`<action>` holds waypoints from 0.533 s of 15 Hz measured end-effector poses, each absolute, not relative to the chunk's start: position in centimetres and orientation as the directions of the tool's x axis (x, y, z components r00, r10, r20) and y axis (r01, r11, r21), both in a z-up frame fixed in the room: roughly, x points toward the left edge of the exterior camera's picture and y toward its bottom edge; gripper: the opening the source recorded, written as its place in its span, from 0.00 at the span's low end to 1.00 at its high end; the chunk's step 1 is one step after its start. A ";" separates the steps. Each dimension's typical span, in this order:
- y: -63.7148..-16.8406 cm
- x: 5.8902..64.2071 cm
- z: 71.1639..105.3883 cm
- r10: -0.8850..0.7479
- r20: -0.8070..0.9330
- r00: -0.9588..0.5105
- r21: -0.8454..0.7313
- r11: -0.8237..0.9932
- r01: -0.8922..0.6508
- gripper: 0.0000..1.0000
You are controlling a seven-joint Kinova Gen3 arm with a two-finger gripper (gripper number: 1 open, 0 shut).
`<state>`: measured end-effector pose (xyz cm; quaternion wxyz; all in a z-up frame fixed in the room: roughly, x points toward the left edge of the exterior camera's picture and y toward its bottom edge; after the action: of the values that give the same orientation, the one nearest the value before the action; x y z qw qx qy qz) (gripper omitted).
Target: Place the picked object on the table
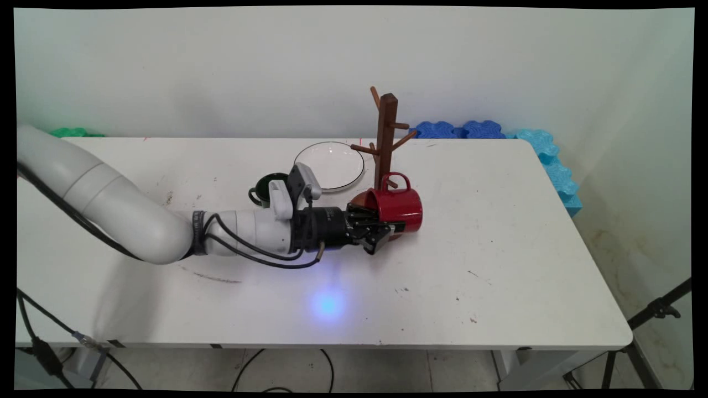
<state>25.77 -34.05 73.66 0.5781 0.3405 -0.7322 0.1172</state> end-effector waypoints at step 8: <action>-32.3 25.6 75.8 -0.351 0.931 -0.098 0.225 0.766 -0.602 0.00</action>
<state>25.57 -32.28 75.79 0.5877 0.3250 -0.7331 0.1070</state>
